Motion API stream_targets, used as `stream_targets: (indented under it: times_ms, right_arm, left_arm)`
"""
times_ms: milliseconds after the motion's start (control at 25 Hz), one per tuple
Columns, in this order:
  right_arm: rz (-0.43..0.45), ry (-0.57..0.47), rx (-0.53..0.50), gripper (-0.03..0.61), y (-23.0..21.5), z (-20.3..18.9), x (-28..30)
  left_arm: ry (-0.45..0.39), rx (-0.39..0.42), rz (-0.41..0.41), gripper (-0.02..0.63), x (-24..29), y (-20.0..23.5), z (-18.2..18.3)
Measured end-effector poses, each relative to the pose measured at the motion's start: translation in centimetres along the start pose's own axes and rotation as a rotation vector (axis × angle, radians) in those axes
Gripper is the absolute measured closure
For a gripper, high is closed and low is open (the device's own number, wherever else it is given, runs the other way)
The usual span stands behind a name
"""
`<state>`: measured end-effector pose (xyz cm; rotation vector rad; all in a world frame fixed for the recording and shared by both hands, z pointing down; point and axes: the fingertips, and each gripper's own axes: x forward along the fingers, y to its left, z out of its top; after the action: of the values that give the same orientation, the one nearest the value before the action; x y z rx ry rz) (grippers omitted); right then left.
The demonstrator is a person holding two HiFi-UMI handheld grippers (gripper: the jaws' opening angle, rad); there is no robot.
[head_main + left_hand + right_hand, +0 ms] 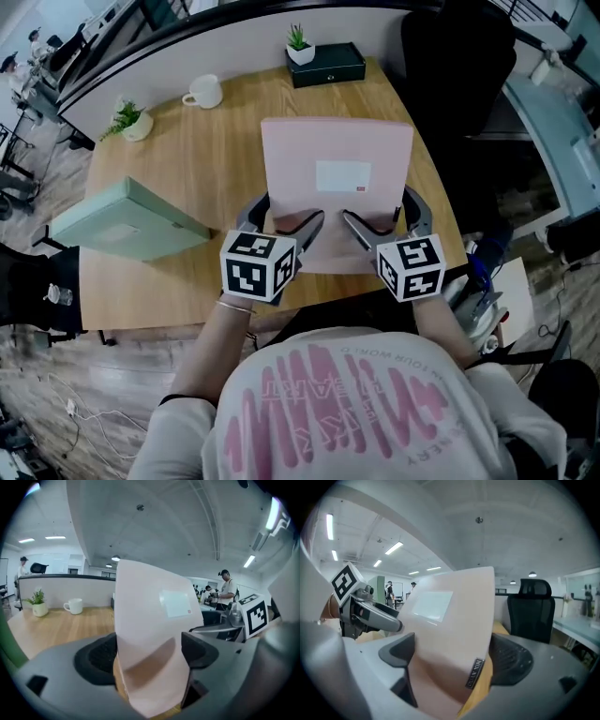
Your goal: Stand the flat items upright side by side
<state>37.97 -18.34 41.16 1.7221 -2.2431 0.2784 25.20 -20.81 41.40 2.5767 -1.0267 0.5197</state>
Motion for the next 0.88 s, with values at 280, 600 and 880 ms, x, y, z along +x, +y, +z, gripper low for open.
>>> stream_targets:
  times_ms: [280, 600, 880]
  right_arm:
    - [-0.021, -0.184, -0.070, 0.107, 2.2, 6.2, -3.4]
    - [0.067, -0.220, -0.109, 0.107, 8.3, 8.4, -5.5]
    - [0.215, -0.181, -0.047, 0.107, 15.6, 7.3, -5.1]
  left_arm:
    - [-0.131, 0.047, 0.044, 0.192, -6.0, -1.2, 3.0]
    - [-0.204, 0.032, 0.152, 0.190, -13.2, -0.5, 2.3]
    - [-0.242, -0.024, 0.310, 0.191, -19.5, 2.8, 0.0]
